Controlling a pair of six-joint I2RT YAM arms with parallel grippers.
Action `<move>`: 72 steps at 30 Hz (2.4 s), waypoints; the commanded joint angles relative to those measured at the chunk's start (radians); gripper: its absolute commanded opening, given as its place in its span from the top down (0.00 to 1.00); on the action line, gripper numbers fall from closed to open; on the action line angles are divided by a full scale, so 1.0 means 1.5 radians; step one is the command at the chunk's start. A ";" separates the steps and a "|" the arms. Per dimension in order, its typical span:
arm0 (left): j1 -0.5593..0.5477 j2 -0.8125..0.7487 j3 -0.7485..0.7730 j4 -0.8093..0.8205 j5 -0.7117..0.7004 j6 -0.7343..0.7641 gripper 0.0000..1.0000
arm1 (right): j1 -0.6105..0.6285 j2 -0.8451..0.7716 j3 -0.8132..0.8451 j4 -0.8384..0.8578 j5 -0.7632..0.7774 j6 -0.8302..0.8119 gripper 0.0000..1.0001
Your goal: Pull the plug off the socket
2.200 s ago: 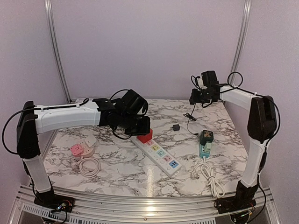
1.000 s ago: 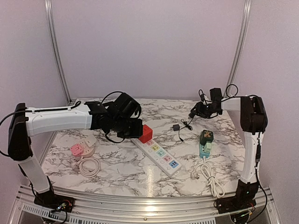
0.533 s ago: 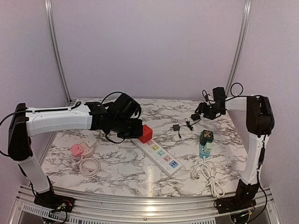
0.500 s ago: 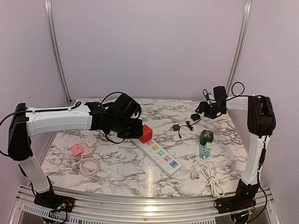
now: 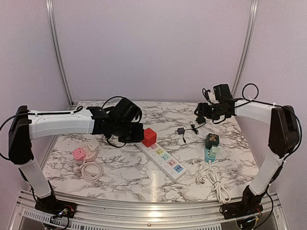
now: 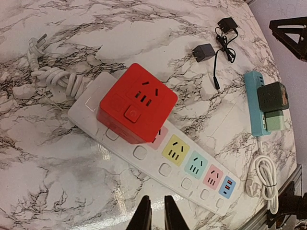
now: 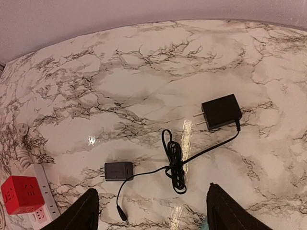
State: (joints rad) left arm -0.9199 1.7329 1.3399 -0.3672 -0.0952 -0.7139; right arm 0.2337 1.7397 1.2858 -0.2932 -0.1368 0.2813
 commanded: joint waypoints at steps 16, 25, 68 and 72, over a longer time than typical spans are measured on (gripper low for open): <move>0.096 -0.106 -0.154 0.071 0.012 -0.025 0.87 | 0.332 0.048 0.065 -0.036 0.072 -0.133 0.14; 0.101 -0.126 -0.192 0.090 0.014 -0.040 0.86 | 0.400 0.187 0.196 -0.087 0.088 -0.168 0.13; 0.135 -0.010 -0.270 0.321 0.196 -0.124 0.95 | 0.464 0.109 0.040 -0.042 0.106 -0.067 0.77; 0.134 0.018 -0.273 0.355 0.217 -0.140 1.00 | 0.465 0.111 0.037 -0.037 0.107 -0.060 0.77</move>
State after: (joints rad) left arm -0.7208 1.7092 0.9501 0.1036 0.1848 -0.9020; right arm 0.9203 1.9244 1.3556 -0.3405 0.0296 0.1513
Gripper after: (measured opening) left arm 0.020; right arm 0.595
